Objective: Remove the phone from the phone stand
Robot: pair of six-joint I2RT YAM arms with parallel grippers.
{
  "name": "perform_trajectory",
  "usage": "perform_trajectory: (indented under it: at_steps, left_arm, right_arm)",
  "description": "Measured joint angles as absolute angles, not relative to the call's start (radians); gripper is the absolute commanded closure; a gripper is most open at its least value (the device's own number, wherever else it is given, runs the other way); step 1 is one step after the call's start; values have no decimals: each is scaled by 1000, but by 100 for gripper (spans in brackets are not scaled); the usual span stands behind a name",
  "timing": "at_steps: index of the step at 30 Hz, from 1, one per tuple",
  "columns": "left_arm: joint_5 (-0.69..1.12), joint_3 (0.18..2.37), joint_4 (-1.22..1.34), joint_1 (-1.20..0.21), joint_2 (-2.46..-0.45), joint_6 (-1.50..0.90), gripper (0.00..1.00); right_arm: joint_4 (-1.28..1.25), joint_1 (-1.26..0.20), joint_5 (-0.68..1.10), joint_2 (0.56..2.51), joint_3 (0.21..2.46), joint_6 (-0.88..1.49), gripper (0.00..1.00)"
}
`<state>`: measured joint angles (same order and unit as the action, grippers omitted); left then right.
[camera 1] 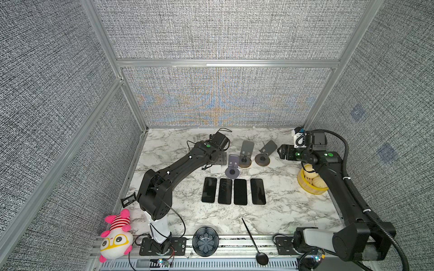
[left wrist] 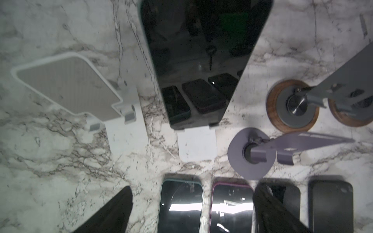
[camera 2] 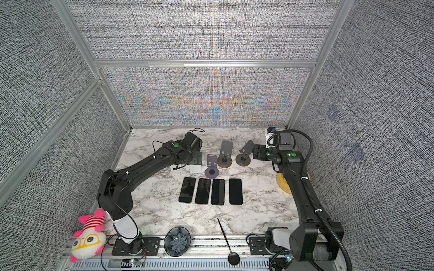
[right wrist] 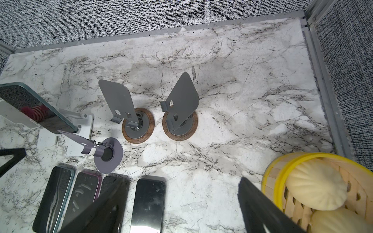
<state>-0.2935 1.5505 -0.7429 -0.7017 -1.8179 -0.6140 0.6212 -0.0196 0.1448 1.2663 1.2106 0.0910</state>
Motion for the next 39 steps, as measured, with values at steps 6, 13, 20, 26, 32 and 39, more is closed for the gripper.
perform_trajectory:
  at_steps: [6, 13, 20, 26, 32, 39]
  left_arm:
    - [-392, 1596, -663, -710, -1887, -612, 2]
    - [-474, 1663, -645, -711, -1967, -593, 2]
    - [-516, 1684, -595, -707, -2019, -566, 2]
    - [-502, 1715, -591, -690, -2062, -557, 1]
    - [-495, 1716, -579, -680, -2076, -557, 2]
    - [-485, 1705, -578, -678, -2078, -570, 9]
  right_arm:
    - [624, -20, 142, 1264, 1211, 91, 13]
    - [625, -20, 139, 1265, 1217, 90, 12]
    - [626, -20, 139, 1266, 1217, 88, 13]
    - [628, -20, 136, 1268, 1217, 86, 13]
    - [628, -20, 136, 1271, 1217, 83, 13]
    - [628, -20, 136, 1271, 1217, 82, 13]
